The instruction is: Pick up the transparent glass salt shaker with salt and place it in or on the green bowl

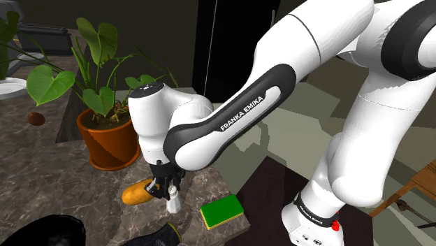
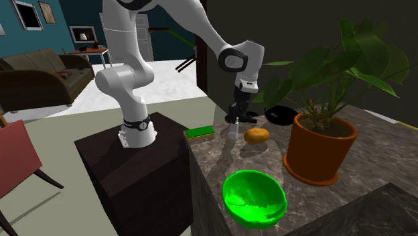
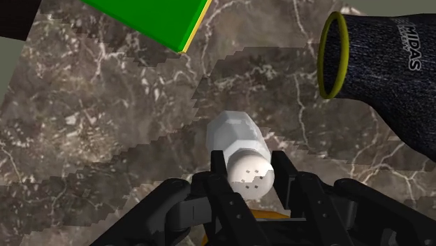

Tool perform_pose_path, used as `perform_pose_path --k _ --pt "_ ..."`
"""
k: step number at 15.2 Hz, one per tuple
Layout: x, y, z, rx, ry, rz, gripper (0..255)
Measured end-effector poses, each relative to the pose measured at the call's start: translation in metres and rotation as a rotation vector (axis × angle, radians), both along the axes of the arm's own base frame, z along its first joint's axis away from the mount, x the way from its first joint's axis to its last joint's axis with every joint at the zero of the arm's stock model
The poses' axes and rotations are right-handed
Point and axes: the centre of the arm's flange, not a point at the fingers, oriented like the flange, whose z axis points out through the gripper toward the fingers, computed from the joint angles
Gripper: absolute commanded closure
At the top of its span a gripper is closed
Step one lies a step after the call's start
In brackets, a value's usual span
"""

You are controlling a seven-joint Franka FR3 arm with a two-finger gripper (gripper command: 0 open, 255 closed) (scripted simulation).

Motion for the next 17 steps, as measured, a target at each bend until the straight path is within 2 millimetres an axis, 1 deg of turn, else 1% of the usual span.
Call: perform_pose_path --k 3,17 --pt "-0.001 0.000 0.005 0.000 0.003 0.001 255" --pt "-0.002 0.001 0.077 -0.001 0.004 0.001 255"
